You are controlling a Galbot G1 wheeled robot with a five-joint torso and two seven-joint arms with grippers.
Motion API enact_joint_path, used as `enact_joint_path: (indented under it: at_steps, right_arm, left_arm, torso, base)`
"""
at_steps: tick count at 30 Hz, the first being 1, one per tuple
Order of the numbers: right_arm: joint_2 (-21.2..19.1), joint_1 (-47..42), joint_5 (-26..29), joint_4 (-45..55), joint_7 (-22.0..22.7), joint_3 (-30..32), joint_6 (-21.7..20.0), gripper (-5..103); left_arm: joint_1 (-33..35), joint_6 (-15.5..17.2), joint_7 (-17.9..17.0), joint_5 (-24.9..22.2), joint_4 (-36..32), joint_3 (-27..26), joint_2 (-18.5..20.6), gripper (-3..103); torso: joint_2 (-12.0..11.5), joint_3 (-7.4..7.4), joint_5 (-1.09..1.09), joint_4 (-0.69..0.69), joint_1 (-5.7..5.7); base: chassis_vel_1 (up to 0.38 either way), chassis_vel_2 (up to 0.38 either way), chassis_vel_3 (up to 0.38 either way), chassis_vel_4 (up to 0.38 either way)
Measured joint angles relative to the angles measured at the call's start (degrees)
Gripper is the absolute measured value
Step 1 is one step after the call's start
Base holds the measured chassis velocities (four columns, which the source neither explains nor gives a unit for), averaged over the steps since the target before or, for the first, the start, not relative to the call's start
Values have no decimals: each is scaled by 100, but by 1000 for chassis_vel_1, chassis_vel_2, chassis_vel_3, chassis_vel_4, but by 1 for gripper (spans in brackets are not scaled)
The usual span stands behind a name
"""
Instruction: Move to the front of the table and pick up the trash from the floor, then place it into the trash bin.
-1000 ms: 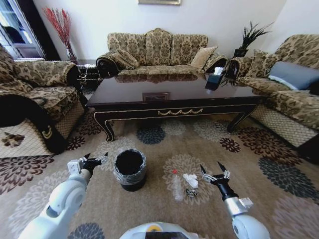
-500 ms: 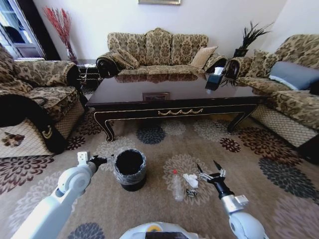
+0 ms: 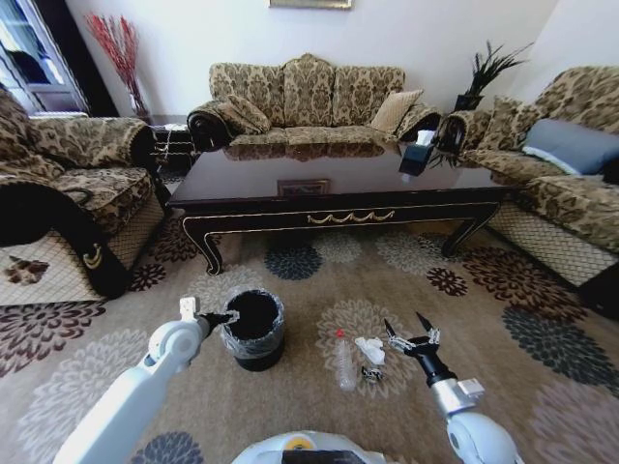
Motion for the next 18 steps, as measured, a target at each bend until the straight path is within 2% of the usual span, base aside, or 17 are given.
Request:
enact_joint_path:
  at_steps: [3, 7, 16, 18]
  right_arm:
    - [-4, -3, 1, -34, 1, 2, 3, 100]
    - [-1, 10, 0, -36, 9, -18, 3, 100]
    - [-30, 1, 26, -37, 21, 10, 3, 100]
    - [-31, 4, 30, -41, 26, 10, 3, 100]
  left_arm:
    - [-144, -4, -299, -370, 185, 134, -79, 100]
    - [-290, -6, -447, -592, 352, 247, -135, 100]
    - [-427, -27, -508, -653, 652, 372, -186, 103]
    - [-453, -41, -538, -650, 701, 394, -202, 95]
  torso:
    - [0, 0, 0, 0, 0]
    - [0, 0, 0, -1, 0]
    - [1, -2, 4, 1, -1]
    - [1, -3, 6, 1, -2]
  base:
    - [0, 0, 0, 0]
    - [0, 0, 0, 0]
    - [0, 0, 0, 0]
    - [0, 0, 0, 0]
